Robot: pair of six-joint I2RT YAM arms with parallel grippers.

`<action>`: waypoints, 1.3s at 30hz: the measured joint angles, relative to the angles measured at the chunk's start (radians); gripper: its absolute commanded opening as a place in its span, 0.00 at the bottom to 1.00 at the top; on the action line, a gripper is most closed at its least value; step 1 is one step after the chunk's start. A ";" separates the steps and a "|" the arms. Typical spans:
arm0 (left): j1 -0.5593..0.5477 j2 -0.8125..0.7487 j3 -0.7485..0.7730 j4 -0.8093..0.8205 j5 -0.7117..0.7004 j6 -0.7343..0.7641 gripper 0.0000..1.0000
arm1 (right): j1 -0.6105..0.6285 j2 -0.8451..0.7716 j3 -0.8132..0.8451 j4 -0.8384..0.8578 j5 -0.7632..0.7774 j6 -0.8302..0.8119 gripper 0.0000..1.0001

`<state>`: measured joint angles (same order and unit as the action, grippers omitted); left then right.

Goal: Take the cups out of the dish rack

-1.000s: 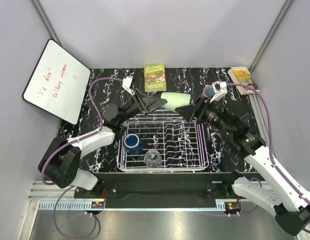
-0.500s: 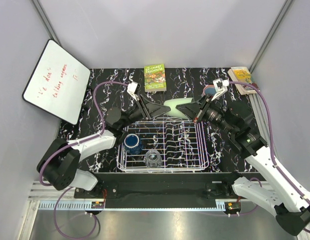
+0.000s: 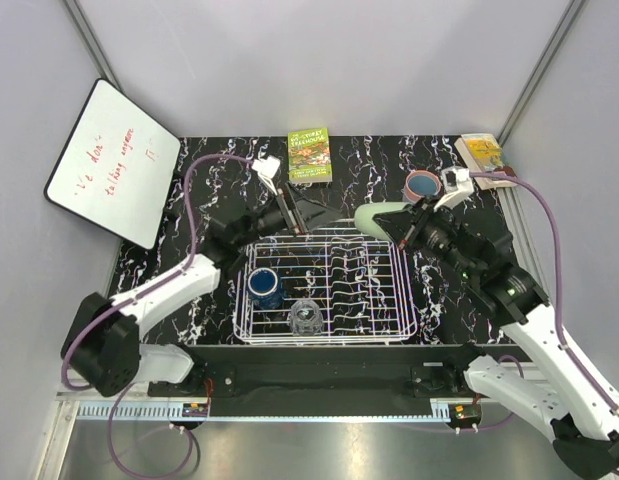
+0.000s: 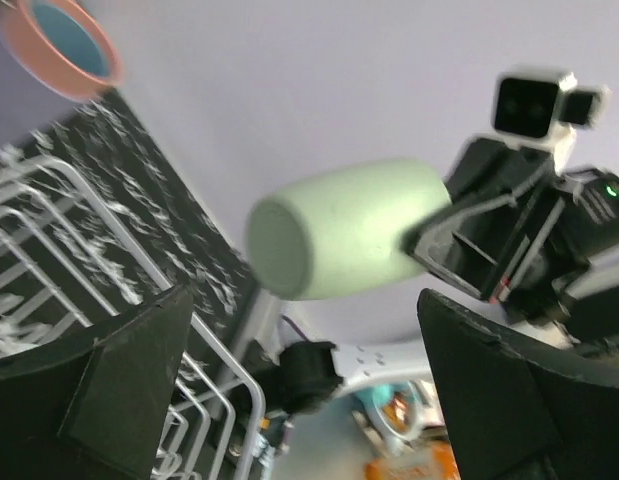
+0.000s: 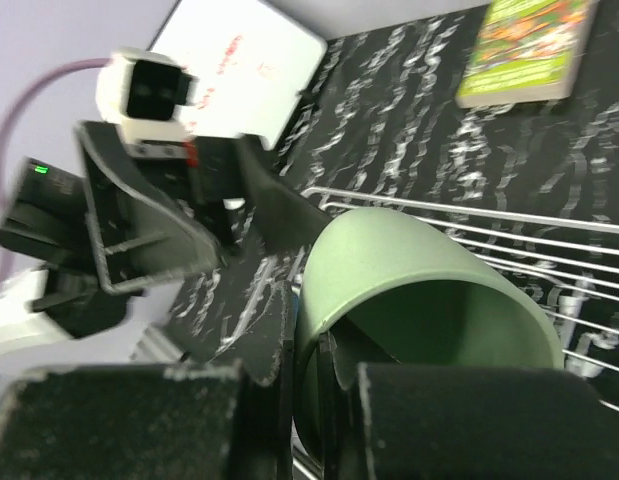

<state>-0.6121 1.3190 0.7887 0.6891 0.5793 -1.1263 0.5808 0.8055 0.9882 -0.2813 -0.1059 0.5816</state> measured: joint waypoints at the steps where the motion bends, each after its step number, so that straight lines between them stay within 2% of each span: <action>1: 0.011 -0.014 0.019 -0.052 -0.011 0.028 0.99 | 0.000 -0.011 0.011 -0.032 0.029 -0.011 0.00; 4: 0.040 -0.075 0.082 -0.246 -0.090 0.123 0.99 | 0.000 -0.015 0.080 -0.124 0.135 -0.036 0.00; 7: 0.047 -0.128 0.103 -0.399 -0.196 0.188 0.99 | 0.000 0.063 0.224 -0.240 0.297 -0.055 0.00; 11: 0.047 -0.169 0.076 -0.547 -0.301 0.226 0.99 | -0.036 0.297 0.492 -0.392 0.510 -0.079 0.00; 14: 0.047 -0.201 0.013 -0.628 -0.355 0.235 0.99 | -0.097 0.487 0.645 -0.468 0.587 -0.079 0.00; 20: 0.047 -0.291 -0.078 -0.746 -0.423 0.231 0.99 | -0.231 0.803 0.833 -0.624 0.593 -0.040 0.00; 27: 0.047 -0.342 -0.079 -0.768 -0.446 0.236 0.99 | -0.304 1.078 1.205 -0.793 0.594 -0.017 0.00; 32: 0.047 -0.336 -0.079 -0.774 -0.445 0.237 0.99 | -0.319 1.172 1.389 -0.871 0.588 -0.005 0.00; 39: 0.047 -0.303 -0.079 -0.780 -0.445 0.237 0.99 | -0.326 1.223 1.414 -0.935 0.576 0.011 0.00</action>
<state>-0.5655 1.0161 0.7094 -0.0910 0.1345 -0.8890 0.2550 2.0281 2.4020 -1.2160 0.4698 0.5922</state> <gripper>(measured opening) 0.987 0.091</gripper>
